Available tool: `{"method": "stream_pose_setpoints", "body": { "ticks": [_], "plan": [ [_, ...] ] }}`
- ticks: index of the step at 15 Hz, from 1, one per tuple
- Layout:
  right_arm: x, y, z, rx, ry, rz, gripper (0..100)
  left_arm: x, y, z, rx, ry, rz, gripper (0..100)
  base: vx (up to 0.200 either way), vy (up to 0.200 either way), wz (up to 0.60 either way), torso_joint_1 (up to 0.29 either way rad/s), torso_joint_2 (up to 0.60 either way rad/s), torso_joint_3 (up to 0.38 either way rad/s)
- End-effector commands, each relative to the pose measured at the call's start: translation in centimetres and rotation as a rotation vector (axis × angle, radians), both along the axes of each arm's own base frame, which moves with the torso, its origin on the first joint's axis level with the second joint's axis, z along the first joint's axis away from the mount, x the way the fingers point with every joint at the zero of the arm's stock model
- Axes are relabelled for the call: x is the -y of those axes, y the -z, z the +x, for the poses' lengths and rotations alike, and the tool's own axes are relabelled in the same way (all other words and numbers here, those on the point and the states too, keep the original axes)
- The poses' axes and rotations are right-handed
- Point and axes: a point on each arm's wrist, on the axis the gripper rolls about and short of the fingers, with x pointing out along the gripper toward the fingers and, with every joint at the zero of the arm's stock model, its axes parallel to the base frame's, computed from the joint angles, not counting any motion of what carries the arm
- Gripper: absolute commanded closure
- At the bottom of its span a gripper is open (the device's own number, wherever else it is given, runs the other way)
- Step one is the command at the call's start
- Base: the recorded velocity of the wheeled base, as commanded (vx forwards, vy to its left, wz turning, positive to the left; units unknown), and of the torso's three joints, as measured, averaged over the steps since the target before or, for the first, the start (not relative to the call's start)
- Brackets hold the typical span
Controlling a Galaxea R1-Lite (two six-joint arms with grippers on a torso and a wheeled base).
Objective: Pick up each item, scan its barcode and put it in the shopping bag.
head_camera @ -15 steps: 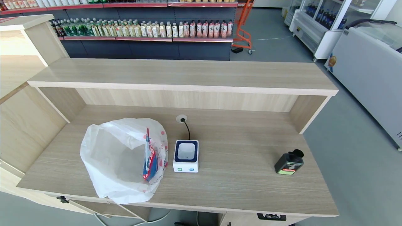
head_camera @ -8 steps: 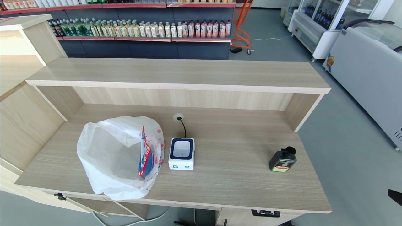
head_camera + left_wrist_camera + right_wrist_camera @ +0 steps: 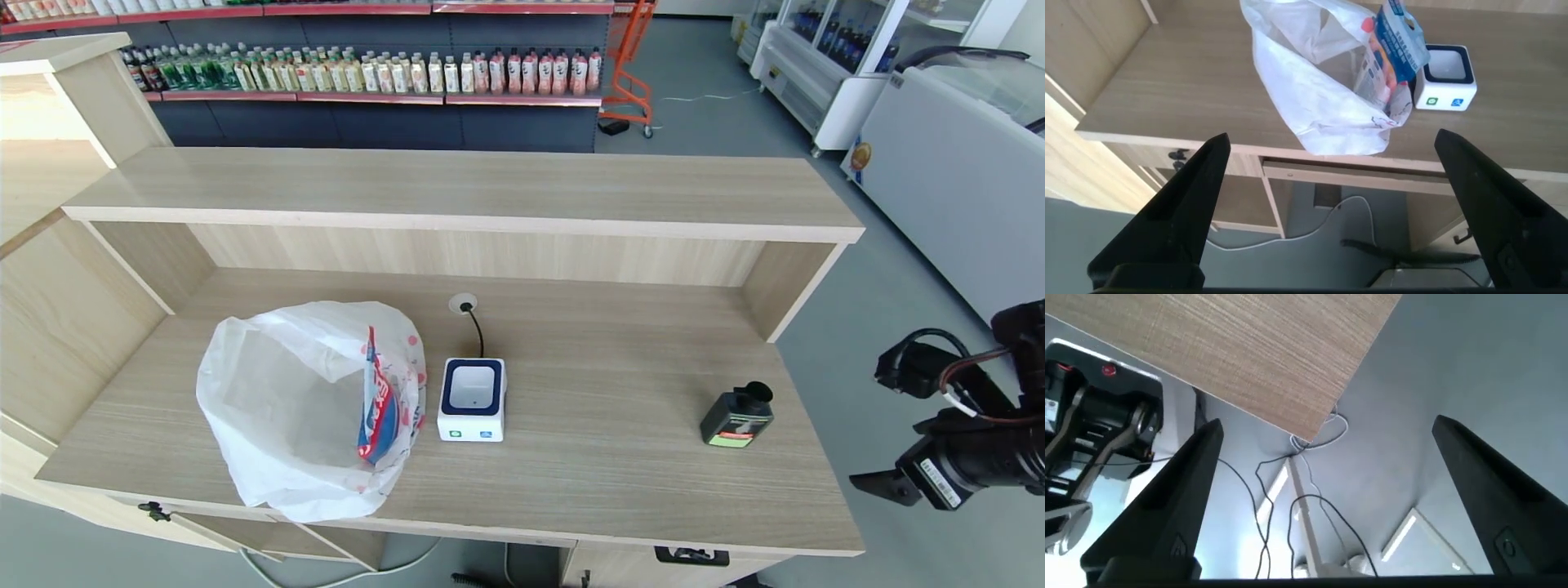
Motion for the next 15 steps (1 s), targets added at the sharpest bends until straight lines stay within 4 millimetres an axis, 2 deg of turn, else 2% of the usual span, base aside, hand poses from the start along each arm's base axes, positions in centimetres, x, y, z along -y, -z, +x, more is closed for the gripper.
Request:
{"method": "stream_pose_setpoints", "body": {
  "ticks": [1, 7, 12, 15],
  "plan": [
    [-0.6, 3.1, 3.3, -0.057, -0.087, 0.021, 0, 0.0, 0.0, 0.0, 0.0, 0.0, 0.0, 0, 0.0, 0.0, 0.0, 0.0, 0.0, 0.0],
    [-1.3, 5.5, 6.8, -0.061, -0.221, 0.052, 0, 0.0, 0.0, 0.0, 0.0, 0.0, 0.0, 0, 0.0, 0.0, 0.0, 0.0, 0.0, 0.0],
    [-3.1, 6.5, 10.2, 0.005, -0.327, 0.103, 0, 0.0, 0.0, 0.0, 0.0, 0.0, 0.0, 0, 0.0, 0.0, 0.0, 0.0, 0.0, 0.0],
    [-3.8, 7.1, 11.1, 0.003, -0.354, 0.108, 0, 0.0, 0.0, 0.0, 0.0, 0.0, 0.0, 0, 0.0, 0.0, 0.0, 0.0, 0.0, 0.0]
  ]
}}
